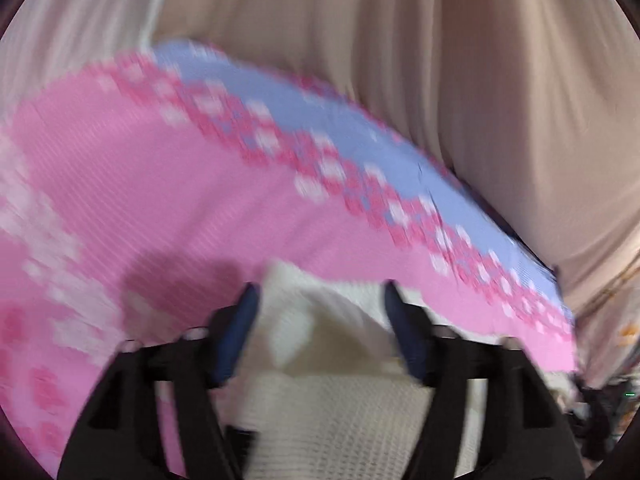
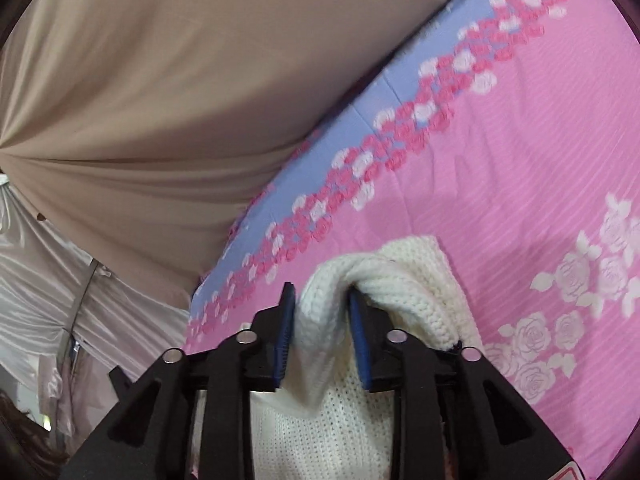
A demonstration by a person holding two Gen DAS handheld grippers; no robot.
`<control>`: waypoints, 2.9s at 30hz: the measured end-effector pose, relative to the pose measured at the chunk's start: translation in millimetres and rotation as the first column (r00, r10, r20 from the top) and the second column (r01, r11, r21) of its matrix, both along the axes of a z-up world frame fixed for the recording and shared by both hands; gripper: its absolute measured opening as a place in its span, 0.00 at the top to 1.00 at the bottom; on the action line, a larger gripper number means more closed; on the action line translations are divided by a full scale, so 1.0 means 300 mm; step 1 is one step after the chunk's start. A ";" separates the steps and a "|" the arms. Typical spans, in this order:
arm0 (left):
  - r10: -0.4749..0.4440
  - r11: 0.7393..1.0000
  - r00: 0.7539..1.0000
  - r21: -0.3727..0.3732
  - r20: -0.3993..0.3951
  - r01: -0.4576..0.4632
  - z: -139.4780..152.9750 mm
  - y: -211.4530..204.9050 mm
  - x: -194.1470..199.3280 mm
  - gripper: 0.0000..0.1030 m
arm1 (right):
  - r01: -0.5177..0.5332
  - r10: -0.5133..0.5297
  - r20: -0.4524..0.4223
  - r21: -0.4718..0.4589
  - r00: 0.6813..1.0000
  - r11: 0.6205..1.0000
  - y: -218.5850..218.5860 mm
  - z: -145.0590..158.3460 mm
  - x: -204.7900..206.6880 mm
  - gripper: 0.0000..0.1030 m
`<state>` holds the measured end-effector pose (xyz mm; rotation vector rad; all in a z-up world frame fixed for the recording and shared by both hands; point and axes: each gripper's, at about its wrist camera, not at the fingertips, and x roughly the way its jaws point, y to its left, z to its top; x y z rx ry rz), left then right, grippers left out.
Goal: Fold small clothes
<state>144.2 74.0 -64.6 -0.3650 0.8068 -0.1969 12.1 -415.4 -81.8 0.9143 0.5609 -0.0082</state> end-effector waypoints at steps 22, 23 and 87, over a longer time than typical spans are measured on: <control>-0.058 0.991 0.978 0.103 -0.199 0.080 -0.115 -0.078 0.116 0.93 | 0.042 -0.077 -0.105 -0.305 0.991 0.951 0.008 0.063 0.052 0.95; -0.063 0.992 0.976 0.091 -0.211 0.083 -0.150 -0.079 0.123 0.93 | 0.045 -0.091 -0.150 -0.285 0.984 0.957 -0.018 0.016 0.056 0.95; -0.062 0.997 0.972 0.032 -0.227 0.071 -0.124 -0.040 0.007 0.96 | -0.061 -0.003 -0.230 -0.271 0.973 0.961 -0.003 -0.032 0.049 0.93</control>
